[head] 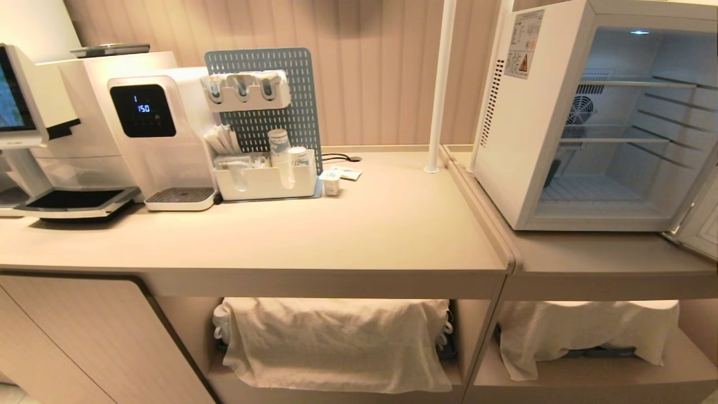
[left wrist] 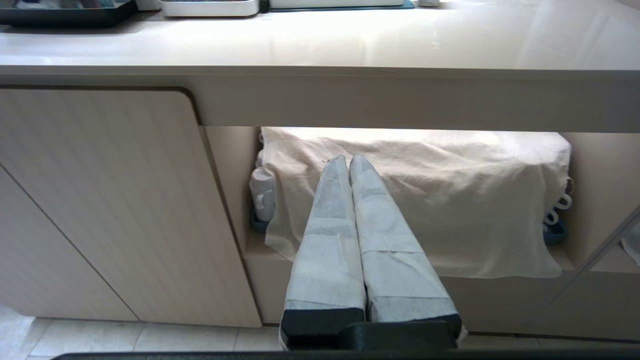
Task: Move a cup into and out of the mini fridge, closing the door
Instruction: Place the paper cup on the table
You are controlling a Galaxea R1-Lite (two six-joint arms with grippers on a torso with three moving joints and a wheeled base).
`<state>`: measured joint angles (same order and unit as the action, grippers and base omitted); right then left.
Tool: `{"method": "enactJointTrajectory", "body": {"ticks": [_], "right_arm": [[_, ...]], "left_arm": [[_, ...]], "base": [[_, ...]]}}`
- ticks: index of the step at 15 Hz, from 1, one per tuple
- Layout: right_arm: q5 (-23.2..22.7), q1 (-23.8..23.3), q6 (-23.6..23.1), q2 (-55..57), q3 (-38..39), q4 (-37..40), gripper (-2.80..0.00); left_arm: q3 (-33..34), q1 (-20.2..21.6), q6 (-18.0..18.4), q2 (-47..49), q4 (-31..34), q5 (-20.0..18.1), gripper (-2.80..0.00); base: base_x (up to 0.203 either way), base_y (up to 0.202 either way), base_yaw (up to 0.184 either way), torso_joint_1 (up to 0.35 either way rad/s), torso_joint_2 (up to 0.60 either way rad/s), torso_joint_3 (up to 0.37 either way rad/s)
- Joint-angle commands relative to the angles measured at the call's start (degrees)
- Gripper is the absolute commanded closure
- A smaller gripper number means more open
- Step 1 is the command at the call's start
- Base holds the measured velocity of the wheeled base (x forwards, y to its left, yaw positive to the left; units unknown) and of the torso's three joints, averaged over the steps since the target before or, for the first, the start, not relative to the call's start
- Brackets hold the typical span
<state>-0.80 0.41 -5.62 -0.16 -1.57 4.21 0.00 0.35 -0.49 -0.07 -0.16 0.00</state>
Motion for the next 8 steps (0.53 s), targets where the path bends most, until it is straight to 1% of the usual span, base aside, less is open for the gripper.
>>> {"method": "enactJointTrajectory", "body": {"ticks": [1, 8], "right_arm": [[-0.08, 0.02, -0.09, 0.07, -0.01, 0.01, 0.00], [0.01, 0.02, 0.08, 0.09, -0.01, -0.06, 0.00]], "left_arm": [[0.00, 0.00, -0.04, -0.01, -0.02, 0.00, 0.00], [0.00, 0.06, -0.19, -0.01, -0.02, 0.00, 0.00]], "base": [[0.000, 0.194, 0.004, -0.005, 0.01, 0.001], [0.000, 0.193, 0.000, 0.002, 0.00, 0.002]]}}
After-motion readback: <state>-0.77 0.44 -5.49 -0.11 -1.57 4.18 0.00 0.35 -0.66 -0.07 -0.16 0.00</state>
